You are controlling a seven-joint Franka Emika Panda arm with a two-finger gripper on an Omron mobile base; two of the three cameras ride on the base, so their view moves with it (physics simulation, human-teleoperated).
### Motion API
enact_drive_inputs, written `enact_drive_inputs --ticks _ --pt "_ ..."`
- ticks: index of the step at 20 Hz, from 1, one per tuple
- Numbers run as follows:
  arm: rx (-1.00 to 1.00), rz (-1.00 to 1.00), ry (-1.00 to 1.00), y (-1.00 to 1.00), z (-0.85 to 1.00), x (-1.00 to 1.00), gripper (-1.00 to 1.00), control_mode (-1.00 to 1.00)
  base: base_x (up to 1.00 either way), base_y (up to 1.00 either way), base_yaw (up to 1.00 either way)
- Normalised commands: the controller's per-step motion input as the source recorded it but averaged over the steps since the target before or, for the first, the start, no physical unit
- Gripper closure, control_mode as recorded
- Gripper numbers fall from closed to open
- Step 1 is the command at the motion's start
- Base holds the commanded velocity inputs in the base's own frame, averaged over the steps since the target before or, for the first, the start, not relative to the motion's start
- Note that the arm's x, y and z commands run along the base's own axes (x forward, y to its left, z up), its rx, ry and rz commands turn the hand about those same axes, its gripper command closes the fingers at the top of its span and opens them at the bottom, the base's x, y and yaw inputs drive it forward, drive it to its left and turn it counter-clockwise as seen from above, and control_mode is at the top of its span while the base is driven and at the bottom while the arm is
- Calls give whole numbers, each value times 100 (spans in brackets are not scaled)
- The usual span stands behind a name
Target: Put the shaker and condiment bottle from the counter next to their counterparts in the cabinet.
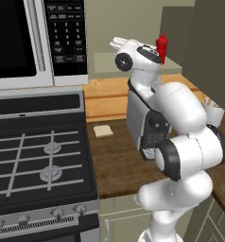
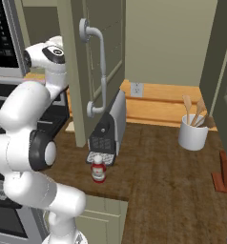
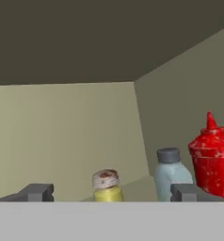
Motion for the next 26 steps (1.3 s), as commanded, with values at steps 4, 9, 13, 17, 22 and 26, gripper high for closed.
enact_drive_inputs --ticks 4,9,13,17,22,26 --pt "8 0 -13 0 -4 -100 -100 -100 0 0 0" --pt "12 0 -5 0 -8 -100 -100 -100 0 0 0" --pt "4 0 0 0 -31 -100 -100 -100 0 0 0" --pt "0 0 0 -2 -71 -100 -100 -100 0 0 0" --pt "0 -2 0 -23 -88 -100 -100 -100 0 0 0" --pt "0 -17 0 -60 -89 -73 -100 -100 0 0 0"
